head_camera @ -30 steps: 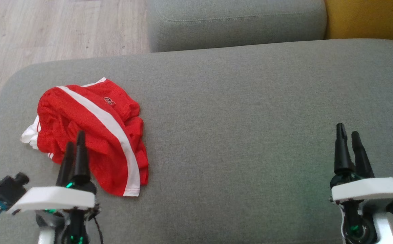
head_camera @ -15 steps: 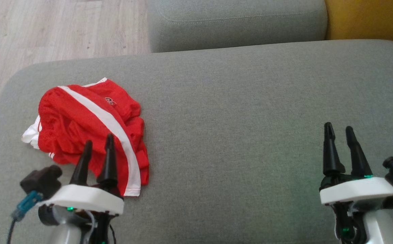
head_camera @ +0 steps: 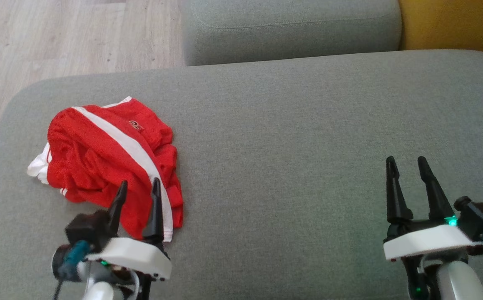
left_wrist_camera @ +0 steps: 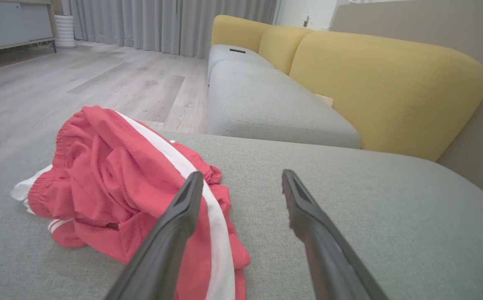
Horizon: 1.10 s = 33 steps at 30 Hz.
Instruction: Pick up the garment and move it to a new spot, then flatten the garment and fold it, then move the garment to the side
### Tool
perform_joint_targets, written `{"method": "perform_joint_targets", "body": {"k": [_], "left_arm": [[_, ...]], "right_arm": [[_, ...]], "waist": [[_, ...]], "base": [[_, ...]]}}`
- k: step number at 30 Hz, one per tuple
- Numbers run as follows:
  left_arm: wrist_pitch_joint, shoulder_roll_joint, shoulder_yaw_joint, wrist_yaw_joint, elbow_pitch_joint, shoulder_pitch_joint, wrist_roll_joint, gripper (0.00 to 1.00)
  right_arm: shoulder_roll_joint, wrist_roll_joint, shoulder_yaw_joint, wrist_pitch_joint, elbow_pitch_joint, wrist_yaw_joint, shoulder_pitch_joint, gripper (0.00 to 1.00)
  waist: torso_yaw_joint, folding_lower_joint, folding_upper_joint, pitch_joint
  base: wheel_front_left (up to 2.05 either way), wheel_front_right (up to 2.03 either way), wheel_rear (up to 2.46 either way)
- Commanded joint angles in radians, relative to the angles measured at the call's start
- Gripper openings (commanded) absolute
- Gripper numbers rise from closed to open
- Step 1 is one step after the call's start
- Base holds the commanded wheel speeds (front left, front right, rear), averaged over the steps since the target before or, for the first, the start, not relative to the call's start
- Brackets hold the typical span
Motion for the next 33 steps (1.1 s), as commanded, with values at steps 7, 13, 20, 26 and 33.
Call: {"method": "perform_joint_targets", "body": {"k": [7,13,20,26,33], "left_arm": [[-0.034,0.056,-0.058,0.088,-0.058,-0.071,0.111,1.00],[-0.051,0.087,-0.114,0.142,-0.093,-0.082,0.172,1.00],[-0.075,0.081,-0.134,0.167,-0.130,-0.074,0.192,1.00],[-0.092,0.014,-0.036,0.074,-0.165,-0.030,0.170,1.00],[-0.110,-0.074,0.084,-0.073,-0.149,0.025,0.211,1.00]], "right_arm": [[-0.008,-0.134,0.034,-0.034,-0.043,-0.001,-0.017,1.00],[-0.008,-0.215,0.051,-0.052,-0.046,-0.001,-0.016,1.00],[-0.009,-0.211,0.063,-0.075,-0.048,-0.001,-0.014,1.00],[-0.009,-0.169,0.079,-0.093,-0.051,-0.001,-0.004,1.00],[-0.009,-0.089,0.090,-0.111,-0.041,-0.001,0.010,1.00]], "waist": [[0.000,0.0000,0.0000,0.001],[-0.004,0.0000,0.0000,0.000],[-0.007,0.0000,0.0000,-0.002],[-0.005,0.0000,0.0000,-0.004],[-0.004,0.0000,0.0000,-0.007]], "base": [[0.00,0.00,0.00],[0.00,0.00,0.00],[0.00,0.00,0.00],[0.00,0.00,0.00],[0.00,0.00,0.00]]}}
